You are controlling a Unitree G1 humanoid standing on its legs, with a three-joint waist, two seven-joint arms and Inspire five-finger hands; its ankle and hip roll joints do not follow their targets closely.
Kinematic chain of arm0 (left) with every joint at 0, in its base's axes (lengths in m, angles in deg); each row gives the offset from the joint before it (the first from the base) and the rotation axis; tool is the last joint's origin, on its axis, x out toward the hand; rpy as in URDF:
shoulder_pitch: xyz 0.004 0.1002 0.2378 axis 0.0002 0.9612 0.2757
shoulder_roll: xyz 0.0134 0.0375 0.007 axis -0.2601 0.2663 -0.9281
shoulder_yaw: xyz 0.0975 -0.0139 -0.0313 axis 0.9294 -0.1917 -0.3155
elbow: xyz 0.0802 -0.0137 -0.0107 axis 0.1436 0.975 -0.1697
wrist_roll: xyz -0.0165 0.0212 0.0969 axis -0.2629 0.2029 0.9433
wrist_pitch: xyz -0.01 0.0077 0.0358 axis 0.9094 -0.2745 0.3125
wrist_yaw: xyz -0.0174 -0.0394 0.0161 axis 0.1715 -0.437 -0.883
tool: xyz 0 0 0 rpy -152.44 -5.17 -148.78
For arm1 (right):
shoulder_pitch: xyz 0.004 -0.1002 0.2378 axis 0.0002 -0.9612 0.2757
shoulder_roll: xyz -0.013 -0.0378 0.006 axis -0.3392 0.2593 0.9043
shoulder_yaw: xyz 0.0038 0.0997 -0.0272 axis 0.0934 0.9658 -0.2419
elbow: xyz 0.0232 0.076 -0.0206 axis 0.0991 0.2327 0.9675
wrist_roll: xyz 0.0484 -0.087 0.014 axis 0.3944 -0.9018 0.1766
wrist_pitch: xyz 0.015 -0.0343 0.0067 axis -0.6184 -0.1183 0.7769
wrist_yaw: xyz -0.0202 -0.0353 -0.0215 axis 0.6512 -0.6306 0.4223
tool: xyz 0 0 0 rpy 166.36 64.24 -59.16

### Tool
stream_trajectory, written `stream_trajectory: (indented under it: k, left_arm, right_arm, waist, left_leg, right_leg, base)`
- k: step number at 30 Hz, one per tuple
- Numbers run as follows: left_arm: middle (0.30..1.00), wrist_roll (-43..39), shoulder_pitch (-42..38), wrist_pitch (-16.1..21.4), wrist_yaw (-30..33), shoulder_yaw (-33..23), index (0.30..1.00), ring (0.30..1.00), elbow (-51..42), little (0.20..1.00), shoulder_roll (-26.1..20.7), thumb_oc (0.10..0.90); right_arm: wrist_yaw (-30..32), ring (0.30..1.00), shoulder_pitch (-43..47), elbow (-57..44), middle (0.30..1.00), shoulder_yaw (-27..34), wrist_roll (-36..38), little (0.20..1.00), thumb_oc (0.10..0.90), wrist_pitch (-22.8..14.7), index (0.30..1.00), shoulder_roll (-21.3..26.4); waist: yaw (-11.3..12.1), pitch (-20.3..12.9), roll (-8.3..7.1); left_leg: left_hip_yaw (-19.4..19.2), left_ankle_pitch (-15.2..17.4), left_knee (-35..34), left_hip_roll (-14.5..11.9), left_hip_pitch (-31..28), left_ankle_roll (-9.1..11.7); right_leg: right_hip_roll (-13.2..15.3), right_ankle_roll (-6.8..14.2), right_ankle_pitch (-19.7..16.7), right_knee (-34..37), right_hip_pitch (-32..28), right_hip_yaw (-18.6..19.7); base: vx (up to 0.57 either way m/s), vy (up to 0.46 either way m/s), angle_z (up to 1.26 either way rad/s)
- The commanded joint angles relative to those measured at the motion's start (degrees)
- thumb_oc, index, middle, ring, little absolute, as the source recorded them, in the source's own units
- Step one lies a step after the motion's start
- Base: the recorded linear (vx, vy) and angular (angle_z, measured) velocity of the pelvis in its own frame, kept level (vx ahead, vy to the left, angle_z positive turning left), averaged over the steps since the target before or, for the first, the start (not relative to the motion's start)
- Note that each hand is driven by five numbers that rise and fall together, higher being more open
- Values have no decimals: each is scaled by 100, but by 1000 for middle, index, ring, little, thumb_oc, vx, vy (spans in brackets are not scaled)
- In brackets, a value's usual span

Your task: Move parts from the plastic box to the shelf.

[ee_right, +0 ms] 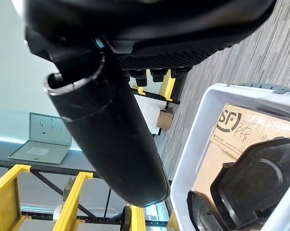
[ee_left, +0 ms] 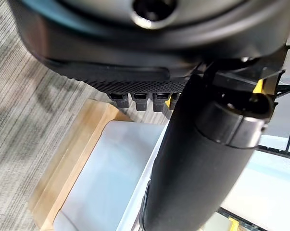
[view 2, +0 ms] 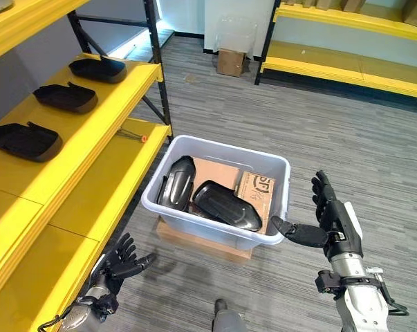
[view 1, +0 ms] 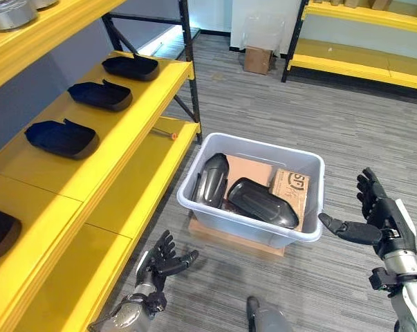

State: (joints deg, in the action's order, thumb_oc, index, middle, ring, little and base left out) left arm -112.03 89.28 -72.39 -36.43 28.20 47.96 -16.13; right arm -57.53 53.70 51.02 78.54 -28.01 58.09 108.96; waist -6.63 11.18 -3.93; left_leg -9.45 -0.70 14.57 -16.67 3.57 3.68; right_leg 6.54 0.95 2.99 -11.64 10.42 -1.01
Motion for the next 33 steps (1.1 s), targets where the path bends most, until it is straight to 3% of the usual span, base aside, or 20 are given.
stream_trajectory:
  k: [1, 2, 3, 6, 8, 9, 19, 33]
  left_arm:
    - [1000, -15, -91, 563, -2, -456, 1000, 1000, -689, 1000, -132, 900]
    - [1000, -16, -99, 584, 36, -451, 1000, 1000, -616, 1000, -130, 900]
    - [1000, -12, -96, 593, 43, -450, 1000, 1000, -576, 1000, -134, 900]
    - [1000, -20, -83, 599, 53, -432, 1000, 1000, -519, 1000, -113, 900]
    - [1000, -46, -20, 604, 36, -453, 1000, 1000, -479, 1000, -45, 900]
    - [1000, -54, -84, 599, 17, -425, 1000, 1000, -475, 1000, -85, 900]
    - [1000, 64, -192, 569, 81, -366, 1000, 1000, -607, 1000, -438, 900]
    - [1000, 155, -321, 546, 139, -318, 1000, 1000, -640, 1000, -588, 900]
  right_arm:
    - [11, 1000, 543, -269, 1000, 279, 315, 1000, 900, -718, 1000, 306]
    - [59, 1000, 647, -184, 1000, 212, 303, 1000, 900, -748, 1000, 365]
    - [55, 1000, 719, -152, 1000, 149, 314, 1000, 900, -747, 1000, 390]
    - [74, 1000, 796, -97, 1000, 48, 276, 1000, 900, -747, 1000, 379]
    - [-34, 1000, 790, -105, 1000, -63, 215, 1000, 900, -668, 1000, 321]
    - [-74, 1000, 753, -136, 1000, -70, 108, 1000, 900, -641, 1000, 282]
    - [-126, 1000, 671, -185, 1000, -163, 61, 1000, 900, -480, 1000, 23]
    - [-61, 1000, 865, -164, 1000, -357, 35, 1000, 900, -438, 1000, -60]
  waist:
    - [113, 181, -71]
    - [263, 234, -23]
    - [351, 263, 7]
    - [399, 232, 87]
    - [405, 175, 102]
    - [387, 113, 58]
    - [200, -20, -9]
    - [204, 27, -106]
  left_leg:
    - [315, -185, -218, 101, 997, 205]
    - [777, -545, -567, 193, 1304, 302]
    - [1076, -588, -723, 324, 1358, 317]
    - [1276, -676, -935, 356, 1366, 369]
    - [1212, -426, -952, 392, 1121, 259]
    - [1134, -244, -667, 560, 1159, 207]
    - [425, 354, -151, 792, 1166, -69]
    - [311, 708, 184, 969, 1321, -297]
  right_leg:
    - [-321, 184, 640, 458, -732, -499]
    - [-341, 224, 631, 461, -767, -374]
    - [-353, 235, 660, 427, -802, -274]
    - [-397, 263, 763, 358, -845, -135]
    - [-350, 340, 778, 280, -851, 35]
    - [-174, 414, 729, 300, -897, 98]
    - [412, 774, 398, 570, -822, 304]
    - [687, 1008, 56, 516, -669, 246]
  base:
    - [189, 106, -61]
    - [167, 165, -15]
    - [154, 167, 2]
    - [124, 156, -50]
    - [171, 301, -94]
    - [158, 243, -115]
    - [107, 191, -29]
    - [34, 78, -6]
